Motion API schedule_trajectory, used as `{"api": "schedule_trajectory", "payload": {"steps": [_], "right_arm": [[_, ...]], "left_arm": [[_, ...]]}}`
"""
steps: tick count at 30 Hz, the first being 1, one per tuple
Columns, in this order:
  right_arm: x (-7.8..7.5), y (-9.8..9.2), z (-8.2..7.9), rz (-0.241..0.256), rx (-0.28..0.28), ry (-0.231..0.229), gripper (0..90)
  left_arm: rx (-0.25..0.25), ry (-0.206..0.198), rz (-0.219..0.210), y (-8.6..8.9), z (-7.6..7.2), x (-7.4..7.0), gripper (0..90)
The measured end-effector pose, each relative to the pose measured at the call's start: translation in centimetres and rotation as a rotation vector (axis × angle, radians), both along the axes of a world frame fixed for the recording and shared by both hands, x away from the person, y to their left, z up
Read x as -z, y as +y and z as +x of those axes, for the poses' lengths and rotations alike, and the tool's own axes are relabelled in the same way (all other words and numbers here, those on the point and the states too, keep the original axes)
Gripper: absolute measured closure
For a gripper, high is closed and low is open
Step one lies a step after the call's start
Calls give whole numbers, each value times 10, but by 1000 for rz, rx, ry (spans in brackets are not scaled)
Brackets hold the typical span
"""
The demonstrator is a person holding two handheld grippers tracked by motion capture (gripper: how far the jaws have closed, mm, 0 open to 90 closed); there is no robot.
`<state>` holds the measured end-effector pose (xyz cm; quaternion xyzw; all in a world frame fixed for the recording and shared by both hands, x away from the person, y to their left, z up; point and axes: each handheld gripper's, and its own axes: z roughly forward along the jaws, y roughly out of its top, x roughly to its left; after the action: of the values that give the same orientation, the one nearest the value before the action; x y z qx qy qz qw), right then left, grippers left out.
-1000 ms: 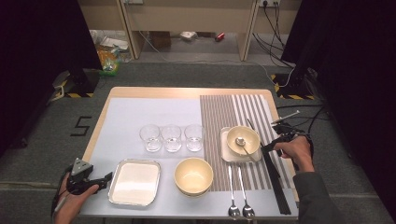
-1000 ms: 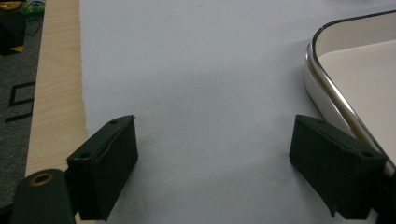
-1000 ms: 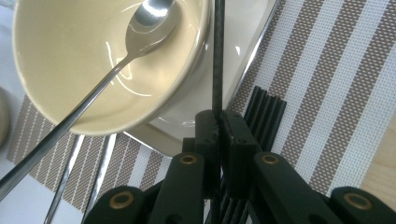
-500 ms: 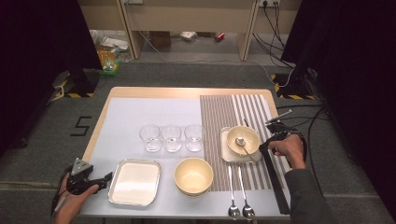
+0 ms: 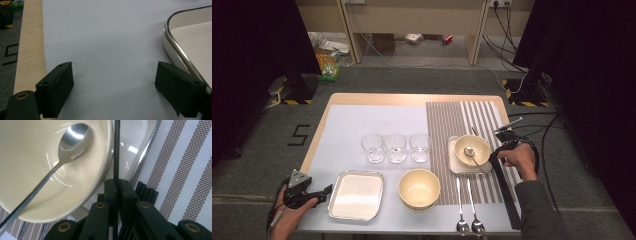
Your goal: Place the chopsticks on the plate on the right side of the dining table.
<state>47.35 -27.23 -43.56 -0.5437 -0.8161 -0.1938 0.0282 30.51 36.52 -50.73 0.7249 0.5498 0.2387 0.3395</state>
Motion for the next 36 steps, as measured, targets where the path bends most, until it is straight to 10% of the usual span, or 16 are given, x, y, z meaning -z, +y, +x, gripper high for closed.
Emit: {"api": "schedule_trajectory", "payload": {"steps": [17,36], "right_arm": [[-2,-6,-5,23,5,-31,780],[-10,-27,-52,31,-134,-189,651]], "left_arm": [[3,7,1,0,0,-1,144],[4,10,2,0,0,-1,144]]}}
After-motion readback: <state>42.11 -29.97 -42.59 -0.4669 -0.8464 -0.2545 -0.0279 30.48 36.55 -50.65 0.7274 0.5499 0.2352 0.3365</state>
